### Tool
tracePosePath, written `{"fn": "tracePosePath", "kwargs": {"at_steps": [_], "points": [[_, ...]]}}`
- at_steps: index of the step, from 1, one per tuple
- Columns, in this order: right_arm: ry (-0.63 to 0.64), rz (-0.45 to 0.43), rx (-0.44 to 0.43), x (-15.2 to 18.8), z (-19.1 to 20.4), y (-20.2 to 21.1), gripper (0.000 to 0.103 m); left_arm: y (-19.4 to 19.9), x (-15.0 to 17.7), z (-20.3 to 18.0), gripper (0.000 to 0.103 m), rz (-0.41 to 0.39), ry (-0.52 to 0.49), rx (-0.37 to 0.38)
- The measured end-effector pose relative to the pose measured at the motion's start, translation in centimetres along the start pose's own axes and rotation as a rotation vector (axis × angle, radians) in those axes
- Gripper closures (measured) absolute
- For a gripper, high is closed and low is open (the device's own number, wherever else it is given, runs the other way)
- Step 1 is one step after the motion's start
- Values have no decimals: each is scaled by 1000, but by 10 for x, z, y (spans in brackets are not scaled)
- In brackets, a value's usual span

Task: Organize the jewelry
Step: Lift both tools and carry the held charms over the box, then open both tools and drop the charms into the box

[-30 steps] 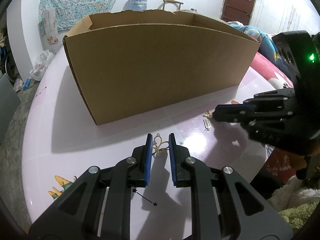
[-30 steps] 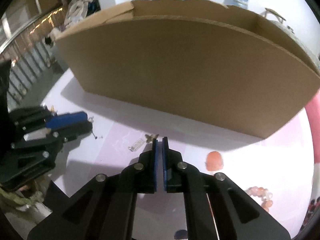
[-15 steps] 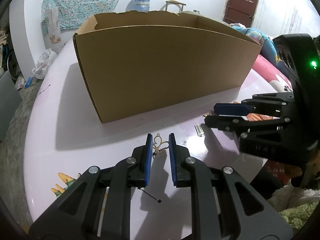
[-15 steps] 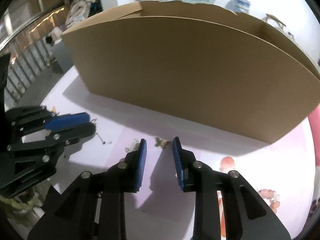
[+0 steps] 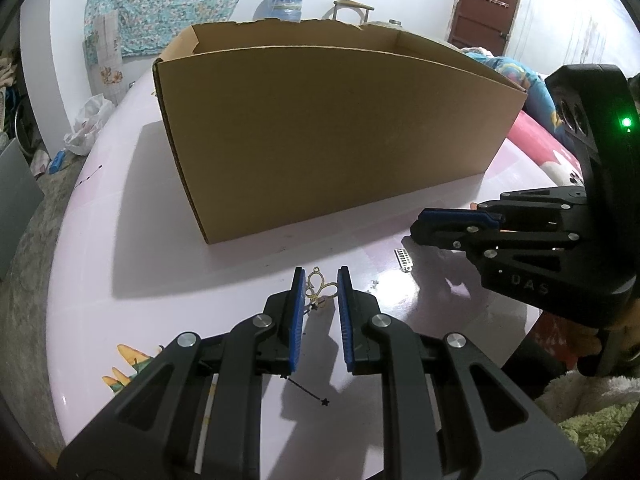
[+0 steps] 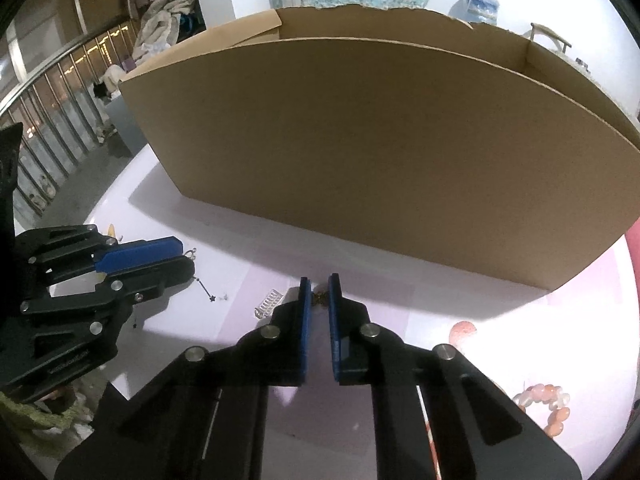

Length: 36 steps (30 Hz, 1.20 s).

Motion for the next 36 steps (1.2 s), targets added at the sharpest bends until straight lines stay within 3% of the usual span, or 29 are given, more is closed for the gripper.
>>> {"fn": "tracePosePath", "kwargs": {"at_steps": [15,23,30,32,36], "points": [[12,-59,-20,-11,0,28,94,11,-4,-5,88,-27,-8,-5],[49,-182,-55,-44,4,82,94,62,-36,-20,88,-150,-92,-28],[36,-312,-127,-104,-16,113,94,97,-102,-24,88,-293,-123,31],[10,-276,-162,-125,-30,100,94,86,-121,-18,88,-267,-116,66],[-70,-117,-223,-144,-52,59,94,41,-150,-4,88,-115,-112,102]]}}
Point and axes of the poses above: each gripper's, at about its wrist camera, not at the fingertips, and y roughly against the way its jaws point, z to its left, x to its underside, the point moved 2 cm from there along -y, roughly the way its jaws point, and after that the axes turned 14 degrees about -z, right-handed, at the moved point
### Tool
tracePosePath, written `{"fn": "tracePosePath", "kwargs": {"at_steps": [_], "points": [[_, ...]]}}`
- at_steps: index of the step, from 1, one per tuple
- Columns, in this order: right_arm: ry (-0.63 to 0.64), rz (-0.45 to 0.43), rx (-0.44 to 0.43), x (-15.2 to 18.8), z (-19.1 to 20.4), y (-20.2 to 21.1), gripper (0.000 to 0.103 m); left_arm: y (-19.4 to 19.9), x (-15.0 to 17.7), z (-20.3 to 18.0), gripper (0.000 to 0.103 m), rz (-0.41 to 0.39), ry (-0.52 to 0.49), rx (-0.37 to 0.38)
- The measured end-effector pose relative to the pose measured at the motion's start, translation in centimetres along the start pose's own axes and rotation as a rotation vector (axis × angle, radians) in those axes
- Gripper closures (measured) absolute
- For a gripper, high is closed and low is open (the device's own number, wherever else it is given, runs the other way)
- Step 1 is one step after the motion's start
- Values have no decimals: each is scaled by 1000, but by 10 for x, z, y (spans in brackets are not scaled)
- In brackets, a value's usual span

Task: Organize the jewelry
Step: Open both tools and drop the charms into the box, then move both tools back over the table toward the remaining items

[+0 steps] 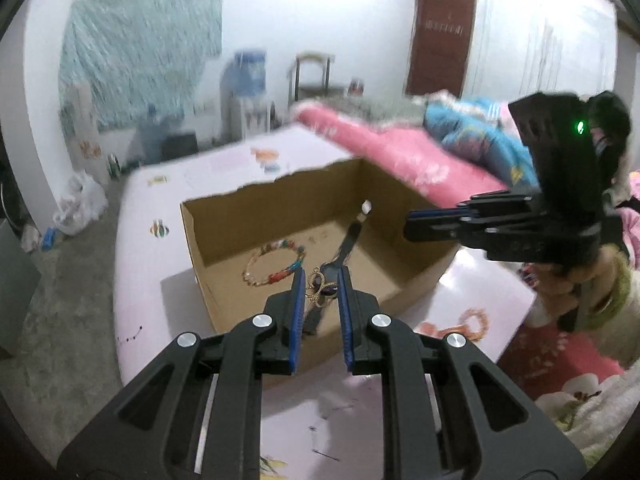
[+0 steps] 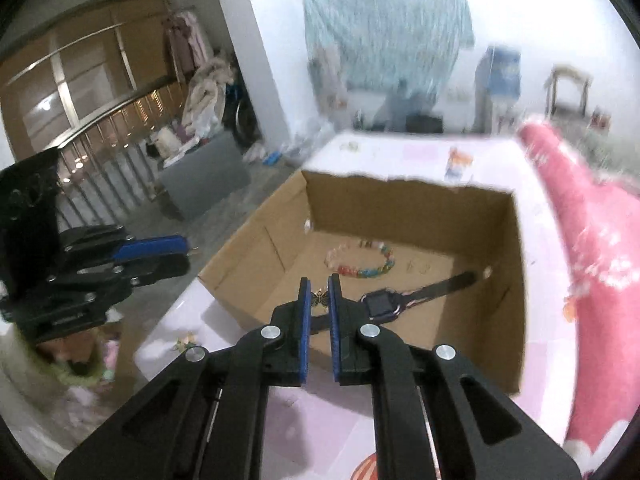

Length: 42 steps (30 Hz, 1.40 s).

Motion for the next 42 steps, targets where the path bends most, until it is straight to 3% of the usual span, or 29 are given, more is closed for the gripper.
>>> {"fn": "tracePosePath", "kwargs": {"at_steps": [2,4,6,9,13,19,26,31,35,39,42], "points": [[-40,120,8,-1,-20,-26,94,-34,-3,11,88,106,10,11],[-67,191,14,1,-33,-43,94,-71,1,25,88,235,65,32],[-82,258,17,5,-44,-58,94,-96,4,35,88,313,76,20],[-44,341,44,13,-53,-74,94,-121,10,43,88,385,30,-20],[-26,375,49,18,-56,-78,93,-137,12,55,87,419,30,-43],[-35,315,45,5,-64,-71,82,-132,4,62,81,397,57,-53],[-72,207,67,-15,-68,-42,80,-111,-9,64,77,324,52,-83],[-88,88,78,-23,-63,3,64,-69,-18,63,58,220,72,-108],[-102,0,68,-17,-53,41,59,-24,-13,58,45,137,99,-120],[-126,-51,36,7,-41,70,51,22,10,49,31,77,155,-107],[-165,-42,22,41,-32,80,38,40,36,37,21,80,171,-105]]}}
Point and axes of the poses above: each gripper's, at about its wrist camera, not at the fingertips, and y roughly against the way its jaws point, z to its left, x to its underside, the point moved 2 cm from there along -y, roughly the way its jaws point, and after that the axes turned 14 degrees about -z, right-handed, at the moved point
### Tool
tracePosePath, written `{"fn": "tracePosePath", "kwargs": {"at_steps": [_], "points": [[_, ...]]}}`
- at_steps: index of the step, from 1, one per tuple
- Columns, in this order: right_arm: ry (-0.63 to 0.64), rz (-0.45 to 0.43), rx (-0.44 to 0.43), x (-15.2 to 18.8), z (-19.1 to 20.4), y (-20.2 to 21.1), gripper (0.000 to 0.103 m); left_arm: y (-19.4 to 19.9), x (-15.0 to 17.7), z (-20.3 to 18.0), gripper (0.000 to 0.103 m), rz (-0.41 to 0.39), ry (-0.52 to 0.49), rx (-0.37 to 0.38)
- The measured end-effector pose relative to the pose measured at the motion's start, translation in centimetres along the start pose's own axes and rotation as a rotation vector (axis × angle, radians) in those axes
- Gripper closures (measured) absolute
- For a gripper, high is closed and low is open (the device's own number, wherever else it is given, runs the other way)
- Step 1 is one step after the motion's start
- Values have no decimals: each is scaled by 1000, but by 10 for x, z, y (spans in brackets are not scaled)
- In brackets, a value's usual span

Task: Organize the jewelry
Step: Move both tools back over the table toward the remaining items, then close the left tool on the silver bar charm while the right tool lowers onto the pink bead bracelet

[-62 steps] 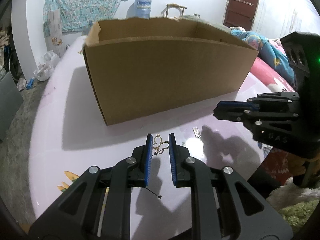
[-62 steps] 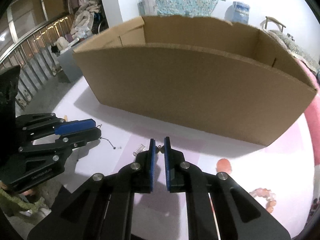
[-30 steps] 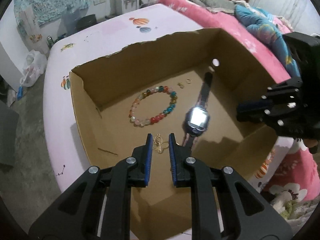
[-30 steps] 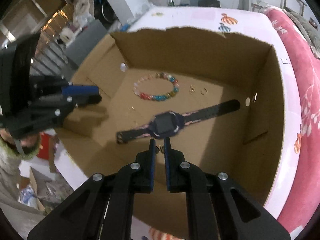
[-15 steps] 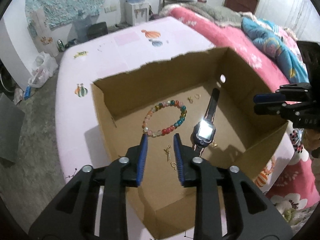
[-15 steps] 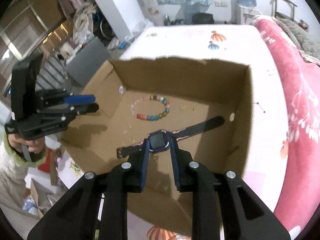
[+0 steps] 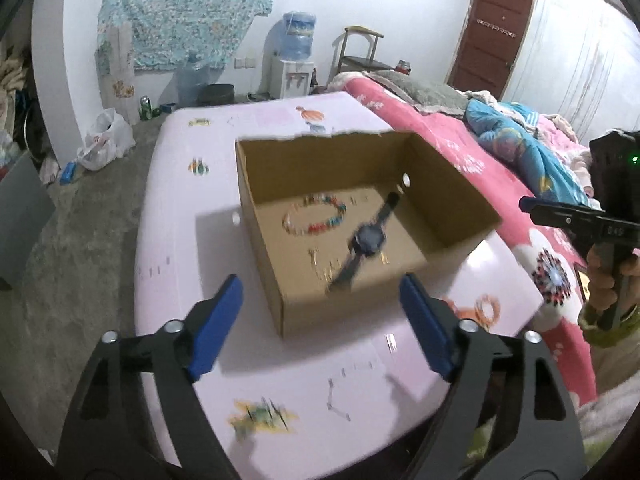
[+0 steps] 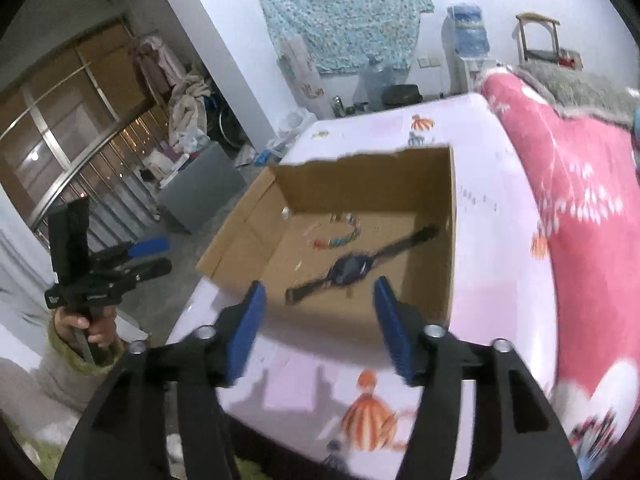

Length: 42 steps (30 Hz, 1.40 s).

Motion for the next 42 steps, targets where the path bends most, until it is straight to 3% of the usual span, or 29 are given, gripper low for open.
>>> {"fn": "tracePosePath", "kwargs": {"at_steps": [4,6,11,17,25,29,31,39,42], "points": [[-19,65,22,48,4,-2,33,-1,42,-7,18,46,41,-24],[-39,96,54,71,4,-5,33,-15,69,-11,18,111,75,-40],[-130,159,128,116,-9,-15,33,-52,113,-28,18,204,30,-97],[-116,118,219,126,-17,-12,35,-71,119,-44,19,163,10,-85],[-63,35,251,118,-17,-13,50,-85,117,-63,51,143,-16,-19],[-67,26,249,119,-22,-15,51,-92,116,-71,60,143,-24,22],[-82,32,235,120,-25,-18,52,-101,117,-75,70,156,-40,16],[-97,38,209,123,-30,-23,55,-114,113,-91,77,172,-155,-42],[-100,32,211,123,-32,-25,55,-115,113,-98,86,177,-186,-43]]}}
Point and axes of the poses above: each gripper's, at about its wrist camera, not at the fingertips, and y roughly against the way its jaws point, z to its left, x to its underside, the point moved 2 cm from there along -y, roughly the way its jaws point, and after that the axes turned 14 degrees about -z, right-handed, at the moved point
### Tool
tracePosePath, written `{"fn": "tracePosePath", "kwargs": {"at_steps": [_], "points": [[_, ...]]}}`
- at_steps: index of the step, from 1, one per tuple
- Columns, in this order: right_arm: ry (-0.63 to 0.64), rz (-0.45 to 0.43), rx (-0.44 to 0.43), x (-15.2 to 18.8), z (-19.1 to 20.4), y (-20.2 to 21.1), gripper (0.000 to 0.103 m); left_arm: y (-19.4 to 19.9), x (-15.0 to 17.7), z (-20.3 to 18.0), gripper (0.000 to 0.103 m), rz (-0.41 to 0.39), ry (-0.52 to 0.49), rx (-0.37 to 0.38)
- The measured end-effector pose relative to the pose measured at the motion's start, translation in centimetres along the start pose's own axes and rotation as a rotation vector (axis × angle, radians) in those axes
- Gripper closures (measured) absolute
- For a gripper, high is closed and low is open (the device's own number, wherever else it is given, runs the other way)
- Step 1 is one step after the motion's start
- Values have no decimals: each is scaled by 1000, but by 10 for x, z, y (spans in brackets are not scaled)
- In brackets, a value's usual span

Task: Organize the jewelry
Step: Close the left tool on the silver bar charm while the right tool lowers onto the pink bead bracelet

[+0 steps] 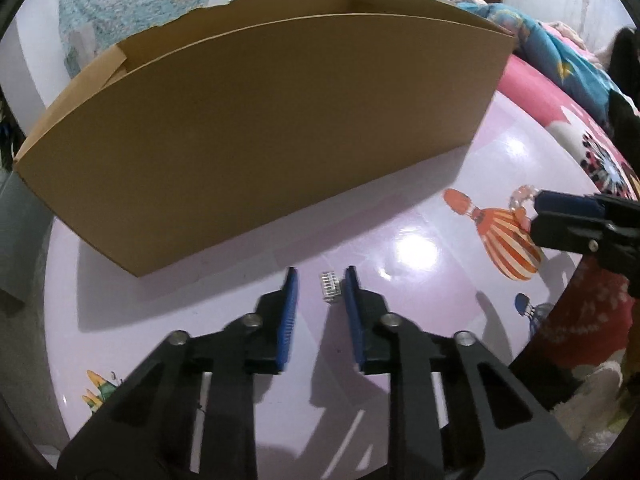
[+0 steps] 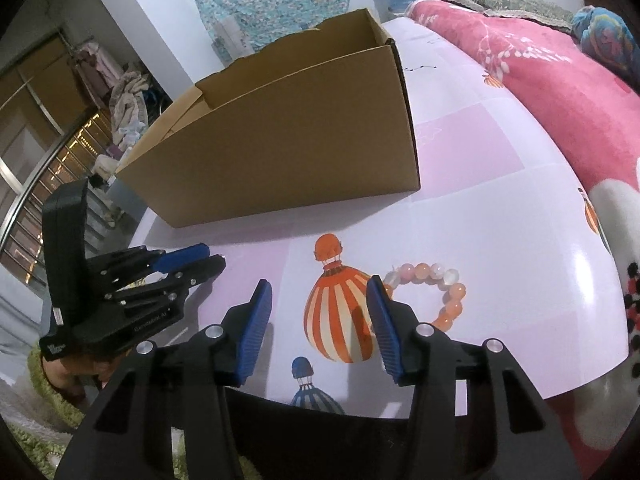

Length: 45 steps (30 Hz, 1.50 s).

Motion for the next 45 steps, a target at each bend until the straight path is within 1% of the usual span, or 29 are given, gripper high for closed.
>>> {"fn": "tracePosePath", "kwargs": {"at_steps": [4,7,14,19,22,33,41,45], "points": [[-8,1,5,0,-2,-3,55,-2,-2,-8,94,-5,-18,8],[-14,-4,9,0,-2,-1,55,-3,-2,-8,96,-13,-15,14],[-29,-23,8,2,-4,4,55,0,1,-10,99,-22,-23,-2],[-27,-38,11,1,-5,10,55,4,2,-7,99,-36,-8,5],[-31,-54,17,0,-8,16,55,13,2,-4,99,-54,15,7],[-41,-57,35,-1,-21,24,55,43,4,21,99,-95,100,-53],[32,7,46,-3,-12,7,55,26,5,30,99,-31,115,-79],[73,52,89,-2,-9,-4,55,20,2,33,99,-8,126,-90]]}}
Point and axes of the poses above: each gripper's, at about its wrist camera, not at the fingertips, and y roughly against the way its jaws point, z to its left, x to its underside, the point moved 2 cm from there along -y, roughly the way its jaws point, and after that the axes turned 14 degrees about -z, right-handed, at the moved point
